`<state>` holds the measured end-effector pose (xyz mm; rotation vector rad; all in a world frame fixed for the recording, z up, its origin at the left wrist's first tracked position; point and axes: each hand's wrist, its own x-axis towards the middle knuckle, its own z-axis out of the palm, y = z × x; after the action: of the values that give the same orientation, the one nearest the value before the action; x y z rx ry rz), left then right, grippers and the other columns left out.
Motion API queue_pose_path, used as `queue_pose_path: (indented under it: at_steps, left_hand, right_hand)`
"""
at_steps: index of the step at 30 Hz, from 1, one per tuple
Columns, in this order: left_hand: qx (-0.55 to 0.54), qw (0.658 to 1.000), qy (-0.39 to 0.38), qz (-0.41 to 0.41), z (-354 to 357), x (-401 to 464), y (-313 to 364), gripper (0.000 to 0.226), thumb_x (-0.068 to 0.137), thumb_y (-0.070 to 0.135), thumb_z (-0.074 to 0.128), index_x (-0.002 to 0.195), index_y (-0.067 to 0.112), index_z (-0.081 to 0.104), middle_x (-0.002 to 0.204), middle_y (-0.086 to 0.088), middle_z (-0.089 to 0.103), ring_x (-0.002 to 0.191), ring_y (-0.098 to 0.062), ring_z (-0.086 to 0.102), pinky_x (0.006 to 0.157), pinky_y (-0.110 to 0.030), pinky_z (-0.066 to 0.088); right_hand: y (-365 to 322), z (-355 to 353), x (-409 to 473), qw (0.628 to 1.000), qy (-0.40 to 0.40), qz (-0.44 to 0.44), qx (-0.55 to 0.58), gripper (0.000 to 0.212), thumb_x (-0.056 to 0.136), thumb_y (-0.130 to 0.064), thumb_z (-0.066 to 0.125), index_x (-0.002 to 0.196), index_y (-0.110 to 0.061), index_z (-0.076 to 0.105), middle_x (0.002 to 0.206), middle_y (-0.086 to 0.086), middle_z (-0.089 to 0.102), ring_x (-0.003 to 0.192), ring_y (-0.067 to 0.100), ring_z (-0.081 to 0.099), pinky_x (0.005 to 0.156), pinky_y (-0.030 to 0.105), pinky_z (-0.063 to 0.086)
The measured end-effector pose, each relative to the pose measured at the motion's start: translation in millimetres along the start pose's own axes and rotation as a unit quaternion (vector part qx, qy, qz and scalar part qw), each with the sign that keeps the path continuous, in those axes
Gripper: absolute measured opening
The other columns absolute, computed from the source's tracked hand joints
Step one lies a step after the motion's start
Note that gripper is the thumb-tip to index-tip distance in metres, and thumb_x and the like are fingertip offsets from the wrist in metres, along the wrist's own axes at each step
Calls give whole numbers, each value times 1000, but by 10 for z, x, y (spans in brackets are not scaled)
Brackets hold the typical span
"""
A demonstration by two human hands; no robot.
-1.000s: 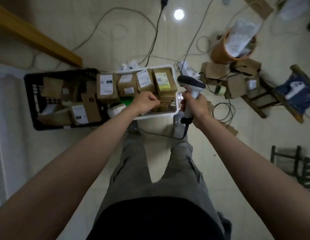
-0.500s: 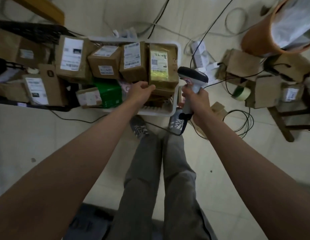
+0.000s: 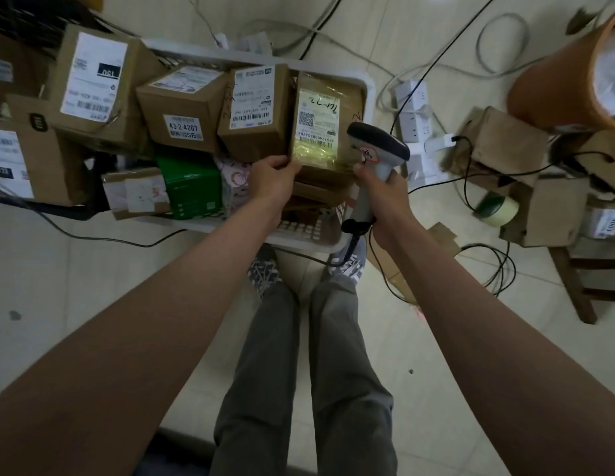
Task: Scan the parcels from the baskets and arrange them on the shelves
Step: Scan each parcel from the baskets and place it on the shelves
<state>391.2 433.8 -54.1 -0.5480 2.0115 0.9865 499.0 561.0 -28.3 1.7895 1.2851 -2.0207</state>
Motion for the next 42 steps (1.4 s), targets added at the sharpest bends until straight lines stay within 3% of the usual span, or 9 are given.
queue_pose_path:
  at_steps: [5,9,15,21,24,28,32,36,42]
  left_hand:
    - [-17,1000,2,-9,-9,-125,-22,36,96,17,67,131,14,63,122,0,65,115,-18,61,101,-30,51]
    - [-67,998,4,-11,-49,-269,10,22,90,30,72,104,21,58,107,5,63,103,-15,62,89,-30,55]
    - [-124,992,36,2,-71,-456,123,32,88,24,76,99,17,48,103,1,57,92,-10,60,74,-27,58]
    - [-140,989,40,10,-450,-902,199,34,82,15,79,99,22,50,102,3,61,92,-11,64,81,-34,61]
    - [-166,985,44,9,-792,-1239,247,37,79,12,80,103,21,53,108,0,68,97,-16,70,83,-36,62]
    - [-214,976,44,6,-1373,-1750,249,36,81,11,78,101,26,53,115,-6,70,98,-21,72,84,-40,62]
    - [-266,961,82,11,-2068,-2261,262,27,85,16,77,98,29,57,113,-2,69,95,-17,70,73,-31,59]
    - [-279,956,86,32,-2824,-2695,286,23,85,22,76,103,30,64,110,6,70,98,-17,70,63,-22,55]
    - [-283,950,89,100,-4024,-3125,231,21,93,21,71,113,30,70,120,-3,70,106,-24,70,93,-49,58]
  right_hand:
    - [-40,-62,-141,1000,-6,-2,17,14,98,-18,62,112,-21,60,105,4,68,93,20,67,96,55,56]
    - [-84,-60,-339,1000,1,-10,-17,28,98,-21,63,126,-17,57,116,4,67,104,20,64,98,53,55]
    - [-11,-95,-728,1000,-24,3,-15,43,99,-20,63,139,-14,49,128,7,64,113,21,63,101,51,54]
    - [-110,-126,-1302,999,-41,7,-32,43,99,-18,63,139,-10,50,130,16,62,114,29,65,89,43,61]
    - [-248,-97,-1703,997,-56,9,-55,43,97,-19,66,137,-10,52,129,15,63,115,33,64,89,50,61]
    - [-542,42,-2296,992,-86,-25,-88,37,96,-15,66,131,-9,57,121,15,68,108,32,69,82,42,63]
    - [-961,340,-2912,984,-124,-67,-111,16,99,-11,62,114,-10,64,97,11,76,88,27,74,69,34,60]
    - [-1350,751,-3521,962,-159,-137,-175,15,97,-12,62,112,-11,62,78,6,72,68,16,71,61,25,56]
    - [-1634,1497,-4245,874,-223,-256,-347,7,95,-16,66,100,-12,65,73,4,74,63,16,71,59,29,56]
